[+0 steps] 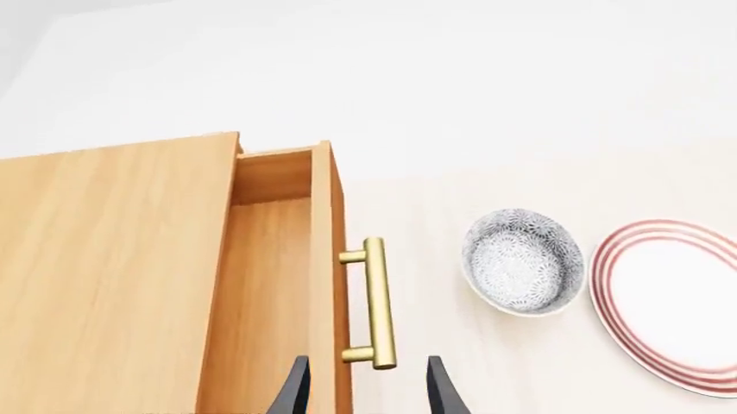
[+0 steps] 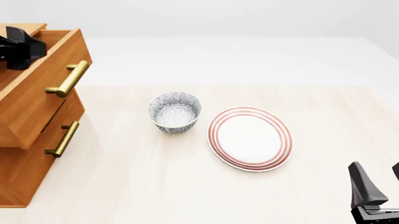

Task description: Open the top drawer of the cabinet.

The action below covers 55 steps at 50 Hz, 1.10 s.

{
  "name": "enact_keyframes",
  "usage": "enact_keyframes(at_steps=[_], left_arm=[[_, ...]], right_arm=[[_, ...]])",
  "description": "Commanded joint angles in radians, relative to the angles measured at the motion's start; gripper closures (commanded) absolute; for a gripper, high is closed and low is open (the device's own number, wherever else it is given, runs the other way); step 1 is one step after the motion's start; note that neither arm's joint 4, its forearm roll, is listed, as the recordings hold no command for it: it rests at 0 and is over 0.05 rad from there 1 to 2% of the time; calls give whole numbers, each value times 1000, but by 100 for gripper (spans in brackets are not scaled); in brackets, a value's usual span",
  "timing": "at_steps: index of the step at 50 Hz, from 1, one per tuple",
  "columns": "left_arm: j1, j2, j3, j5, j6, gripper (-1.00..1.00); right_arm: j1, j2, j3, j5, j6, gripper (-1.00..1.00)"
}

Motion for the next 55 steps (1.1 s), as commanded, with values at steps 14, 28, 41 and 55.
enact_keyframes(at_steps=[14,28,41,55], left_arm=[[28,29,35,-30,-65,-100],[37,42,71,-73,-88,-100],[41,49,101,-107,-101,-100],[43,56,122,-128,-98,-100]], right_arm=[[0,-1,1,0,0,-100],[0,-1,1,0,0,-100],[0,1,1,-2,0,-100],[0,0,1,-1,0,-100]])
